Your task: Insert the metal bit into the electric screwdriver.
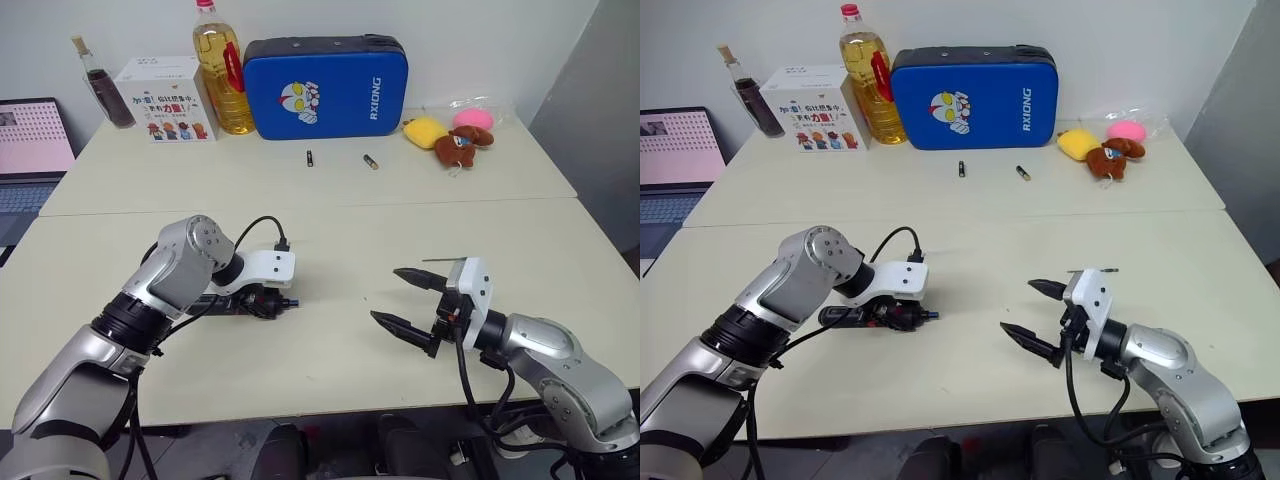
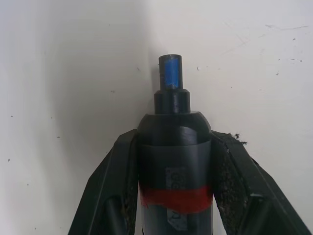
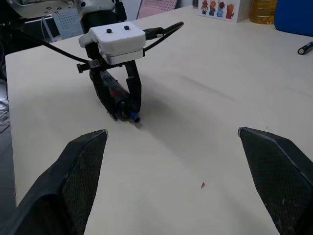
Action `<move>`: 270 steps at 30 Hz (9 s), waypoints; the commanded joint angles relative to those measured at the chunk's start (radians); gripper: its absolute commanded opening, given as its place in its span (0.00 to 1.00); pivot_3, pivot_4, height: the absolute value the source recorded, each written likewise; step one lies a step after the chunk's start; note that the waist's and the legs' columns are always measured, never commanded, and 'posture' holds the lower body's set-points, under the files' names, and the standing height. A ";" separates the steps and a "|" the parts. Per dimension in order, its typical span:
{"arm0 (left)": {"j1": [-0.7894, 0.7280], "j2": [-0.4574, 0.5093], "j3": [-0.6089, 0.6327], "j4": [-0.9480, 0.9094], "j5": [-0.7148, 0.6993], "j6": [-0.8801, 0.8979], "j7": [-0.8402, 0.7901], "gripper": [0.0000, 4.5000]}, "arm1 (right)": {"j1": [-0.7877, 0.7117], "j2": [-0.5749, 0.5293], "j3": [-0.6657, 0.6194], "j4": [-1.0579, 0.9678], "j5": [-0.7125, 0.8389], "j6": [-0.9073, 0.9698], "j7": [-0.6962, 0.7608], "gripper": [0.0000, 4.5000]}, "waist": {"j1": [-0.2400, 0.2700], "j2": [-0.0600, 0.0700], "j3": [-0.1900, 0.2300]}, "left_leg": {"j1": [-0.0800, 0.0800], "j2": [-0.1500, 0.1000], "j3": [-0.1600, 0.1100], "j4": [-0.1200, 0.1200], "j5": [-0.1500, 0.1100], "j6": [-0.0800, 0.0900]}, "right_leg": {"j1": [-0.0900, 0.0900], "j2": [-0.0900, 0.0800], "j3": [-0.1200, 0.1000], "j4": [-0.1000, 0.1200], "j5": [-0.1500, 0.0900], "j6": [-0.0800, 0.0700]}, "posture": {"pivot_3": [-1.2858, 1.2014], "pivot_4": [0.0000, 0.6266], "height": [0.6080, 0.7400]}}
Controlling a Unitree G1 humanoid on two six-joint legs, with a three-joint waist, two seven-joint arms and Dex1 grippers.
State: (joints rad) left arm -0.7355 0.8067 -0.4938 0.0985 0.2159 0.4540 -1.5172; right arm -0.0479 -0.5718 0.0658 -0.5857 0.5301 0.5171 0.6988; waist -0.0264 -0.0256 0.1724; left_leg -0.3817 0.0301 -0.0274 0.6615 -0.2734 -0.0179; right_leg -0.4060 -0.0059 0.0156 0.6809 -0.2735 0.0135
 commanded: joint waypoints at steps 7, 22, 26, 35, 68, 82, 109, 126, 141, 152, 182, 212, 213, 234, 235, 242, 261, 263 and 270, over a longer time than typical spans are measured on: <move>-0.045 -0.162 0.220 0.014 -0.176 0.115 0.162 0.37 | -0.053 -0.071 -0.042 -0.046 0.041 0.013 0.060 1.00 | 0.006 0.001 0.001 | 0.000 0.000 0.000 0.000 0.000 0.000 | 0.000 0.000 0.000 0.000 0.000 0.000 | 0.52 0.24 1.00; 0.014 -0.656 0.646 0.191 -0.424 -0.402 0.789 0.37 | -0.405 0.180 -0.040 0.067 -0.044 0.007 -0.207 1.00 | 0.019 -0.002 0.002 | -0.008 -0.002 -0.001 0.003 0.000 0.000 | -0.006 -0.009 -0.002 0.001 0.002 0.002 | 0.52 0.24 1.00; 0.096 -0.697 0.648 0.167 -0.458 -0.421 0.855 0.37 | -0.441 0.269 -0.059 0.083 0.018 0.073 -0.288 1.00 | 0.024 -0.002 0.002 | -0.009 -0.002 -0.002 0.004 0.000 0.000 | -0.006 -0.009 -0.002 0.001 0.003 0.002 | 0.52 0.24 1.00; 0.294 -0.647 0.602 -0.007 -0.462 -0.363 0.899 0.37 | -0.407 0.177 -0.088 0.136 0.000 0.181 -0.273 1.00 | 0.025 -0.002 0.001 | -0.008 -0.003 -0.001 0.004 0.000 0.000 | -0.003 -0.013 -0.001 -0.001 0.004 0.005 | 0.52 0.24 1.00; 0.324 -0.639 0.542 -0.035 -0.471 -0.399 0.990 0.37 | -1.185 -0.140 0.502 1.733 -0.845 -0.654 0.758 1.00 | 0.022 0.003 0.002 | -0.001 -0.004 0.004 0.002 0.000 0.000 | 0.000 -0.015 0.001 -0.002 0.004 0.005 | 0.52 0.24 1.00; 0.362 -0.630 0.537 -0.077 -0.478 -0.392 1.018 0.37 | -1.194 -0.059 0.471 1.860 -0.932 -0.683 0.698 0.73 | 0.009 0.004 0.001 | 0.001 -0.002 0.004 0.001 0.000 0.000 | 0.000 -0.014 0.001 -0.001 0.004 0.005 | 0.52 0.24 1.00; 0.341 -0.635 0.523 -0.063 -0.485 -0.403 1.011 0.37 | -1.204 -0.070 0.198 1.707 -0.730 -0.506 0.797 0.01 | 0.010 0.004 0.002 | 0.000 -0.003 0.004 0.001 0.000 0.000 | 0.000 -0.014 0.001 -0.002 0.004 0.005 | 0.52 0.24 1.00; 0.128 -0.699 0.506 -0.054 -0.518 -0.367 1.019 0.37 | -1.052 0.416 -0.346 0.591 -0.220 0.416 -0.025 0.01 | 0.029 0.008 0.002 | -0.014 -0.004 -0.002 0.004 0.001 -0.002 | -0.008 -0.014 -0.002 -0.001 0.004 0.005 | 0.52 0.24 1.00; 0.157 -0.789 0.475 0.113 -0.434 -0.503 1.066 0.37 | -0.884 0.624 -0.248 0.474 -0.184 0.174 -0.338 0.01 | 0.019 0.008 0.002 | -0.018 -0.004 0.004 0.002 0.002 -0.002 | -0.016 -0.013 -0.001 0.000 0.005 0.006 | 0.52 0.24 1.00; 0.133 -0.791 0.465 0.157 -0.403 -0.523 1.090 0.37 | -0.828 0.620 -0.198 0.428 -0.136 0.153 -0.373 0.01 | 0.019 0.008 0.002 | -0.018 -0.004 0.004 0.003 0.002 -0.002 | -0.016 -0.013 -0.001 0.000 0.005 0.006 | 0.52 0.24 1.00; 0.194 -0.697 0.386 -0.020 -0.530 -0.350 0.815 0.37 | -0.720 0.252 -0.248 0.372 0.218 0.296 -0.097 0.01 | 0.021 0.007 0.002 | -0.018 -0.003 0.003 0.003 0.001 -0.002 | -0.015 -0.012 -0.001 0.000 0.005 0.006 | 0.52 0.24 1.00; 0.189 -0.694 0.391 -0.025 -0.536 -0.347 0.816 0.37 | -0.657 0.244 -0.197 0.382 0.194 0.235 -0.108 0.01 | 0.021 0.007 0.002 | -0.018 -0.004 0.003 0.003 0.001 -0.002 | -0.015 -0.012 -0.001 0.000 0.005 0.006 | 0.52 0.24 1.00; 0.190 -0.694 0.391 -0.026 -0.536 -0.346 0.816 0.37 | -0.655 0.244 -0.195 0.384 0.192 0.232 -0.107 0.01 | 0.021 0.007 0.002 | -0.018 -0.004 0.003 0.003 0.001 -0.002 | -0.015 -0.012 -0.001 0.000 0.005 0.006 | 0.52 0.24 1.00; 0.203 -0.694 0.388 -0.049 -0.545 -0.337 0.810 0.37 | -0.652 0.241 -0.189 0.405 0.180 0.206 -0.109 0.01 | 0.021 0.007 0.002 | -0.018 -0.003 0.003 0.003 0.001 -0.002 | -0.015 -0.012 -0.001 0.000 0.005 0.006 | 0.52 0.24 1.00; 0.204 -0.694 0.388 -0.051 -0.547 -0.336 0.808 0.37 | -0.652 0.241 -0.190 0.406 0.181 0.207 -0.109 0.01 | 0.021 0.007 0.002 | -0.018 -0.003 0.003 0.003 0.001 -0.002 | -0.015 -0.012 -0.001 0.000 0.005 0.006 | 0.52 0.24 1.00; 0.206 -0.693 0.391 -0.056 -0.551 -0.331 0.802 0.37 | -0.651 0.242 -0.190 0.406 0.183 0.209 -0.108 0.01 | 0.021 0.007 0.002 | -0.018 -0.004 0.003 0.003 0.001 -0.002 | -0.015 -0.012 -0.001 0.000 0.005 0.006 | 0.52 0.24 1.00; 0.249 -0.627 0.409 -0.233 -0.697 -0.152 0.708 0.37 | -0.593 0.148 -0.162 0.307 0.269 0.302 -0.008 0.01 | 0.021 0.007 0.002 | -0.018 -0.003 0.002 0.003 0.001 -0.002 | -0.014 -0.012 -0.001 0.000 0.005 0.006 | 0.52 0.24 1.00; 0.252 -0.622 0.406 -0.237 -0.696 -0.149 0.701 0.37 | -0.590 0.137 -0.165 0.292 0.285 0.316 -0.006 0.01 | 0.021 0.007 0.002 | -0.018 -0.003 0.003 0.003 0.001 -0.002 | -0.014 -0.012 -0.001 0.000 0.005 0.006 | 0.52 0.24 1.00; 0.265 -0.630 0.401 -0.253 -0.696 -0.150 0.704 0.37 | -0.548 0.094 -0.179 0.254 0.319 0.343 -0.007 0.01 | 0.022 0.007 0.002 | -0.018 -0.003 0.002 0.003 0.001 -0.002 | -0.014 -0.012 -0.001 0.000 0.005 0.006 | 0.52 0.24 1.00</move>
State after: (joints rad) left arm -0.4447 0.1897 -0.1169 -0.0706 -0.4390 0.3314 -0.8183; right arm -0.6150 -0.4617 -0.1173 -0.3052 0.8255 0.8367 0.6766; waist -0.0047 -0.0184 0.1742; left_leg -0.3992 0.0266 -0.0250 0.6646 -0.2720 -0.0198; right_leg -0.4199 -0.0178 0.0150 0.6806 -0.2686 0.0199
